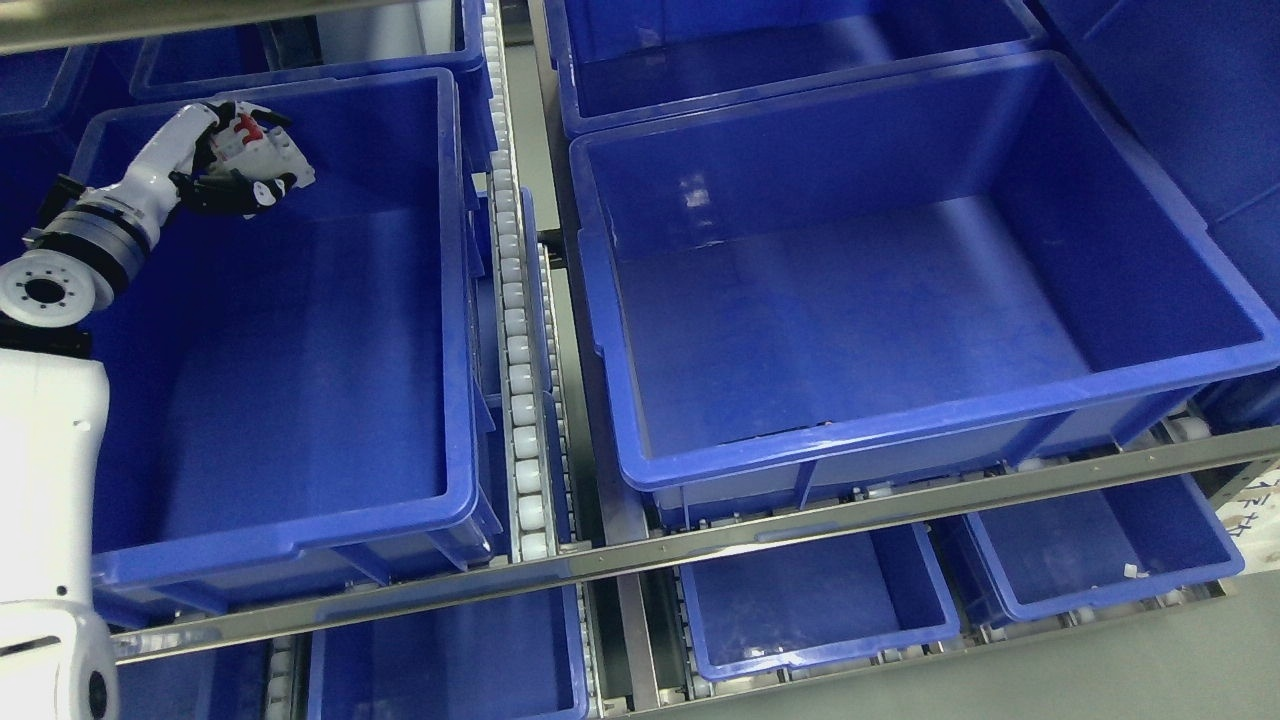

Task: Place circuit breaker on shelf
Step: 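Lower the left hand into the upper blue bin and release the breaker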

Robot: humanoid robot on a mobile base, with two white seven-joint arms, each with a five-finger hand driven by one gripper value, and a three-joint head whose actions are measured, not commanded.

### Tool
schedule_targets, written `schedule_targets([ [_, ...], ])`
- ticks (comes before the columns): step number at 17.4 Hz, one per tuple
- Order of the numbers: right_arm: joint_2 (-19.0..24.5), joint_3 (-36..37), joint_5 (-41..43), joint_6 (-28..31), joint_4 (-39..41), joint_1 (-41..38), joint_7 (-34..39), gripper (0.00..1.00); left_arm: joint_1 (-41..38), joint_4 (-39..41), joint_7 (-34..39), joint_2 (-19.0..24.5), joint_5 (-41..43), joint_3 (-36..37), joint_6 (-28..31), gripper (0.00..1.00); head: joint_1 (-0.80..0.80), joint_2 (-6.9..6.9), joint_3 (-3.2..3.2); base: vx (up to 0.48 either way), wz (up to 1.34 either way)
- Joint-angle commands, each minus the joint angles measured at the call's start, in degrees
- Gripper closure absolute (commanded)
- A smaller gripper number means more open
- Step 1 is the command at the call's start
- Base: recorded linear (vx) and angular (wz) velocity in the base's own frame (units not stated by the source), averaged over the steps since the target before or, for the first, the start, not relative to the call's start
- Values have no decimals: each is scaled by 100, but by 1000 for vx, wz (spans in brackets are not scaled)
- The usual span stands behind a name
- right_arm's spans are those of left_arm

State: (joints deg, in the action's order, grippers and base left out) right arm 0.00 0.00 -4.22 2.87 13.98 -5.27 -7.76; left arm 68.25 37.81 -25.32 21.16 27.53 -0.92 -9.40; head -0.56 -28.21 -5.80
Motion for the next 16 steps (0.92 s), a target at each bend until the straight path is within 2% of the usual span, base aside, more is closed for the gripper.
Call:
schedule_targets([
  [1, -100, -114, 0, 170, 0, 0, -6, 0, 197, -1346, 35, 117, 59, 566, 43, 75, 0, 0, 0, 3, -13],
  [3, -100, -114, 0, 170, 0, 0, 2, 0, 197, -1347, 35, 117, 59, 741, 78, 53, 0, 0, 0, 1, -7],
  [7, -100, -114, 0, 170, 0, 0, 2, 0, 206, -1347, 123, 117, 59, 883, 333, 34, 0, 0, 0, 0, 0],
  [9, -100, -114, 0, 170, 0, 0, -6, 0, 320, -1338, 176, 117, 42, 822, 316, 17, 0, 0, 0, 0, 0],
  [10, -100, -114, 0, 170, 0, 0, -6, 0, 416, -1303, 307, 117, -10, 735, 290, 14, 0, 0, 0, 0, 0],
  [12, -100, -114, 0, 170, 0, 0, 2, 0, 732, -1119, 1077, 3, -98, 9, 272, 4, 0, 0, 0, 0, 0],
  [14, -100, -114, 0, 170, 0, 0, 2, 0, 795, -585, 2192, -557, -553, -1377, 246, 1, 0, 0, 0, 2, -5],
  [16, -100, -114, 0, 162, 0, 0, -6, 0, 620, 135, 2627, -1015, -976, -2181, -43, 1, 0, 0, 0, 8, -37],
])
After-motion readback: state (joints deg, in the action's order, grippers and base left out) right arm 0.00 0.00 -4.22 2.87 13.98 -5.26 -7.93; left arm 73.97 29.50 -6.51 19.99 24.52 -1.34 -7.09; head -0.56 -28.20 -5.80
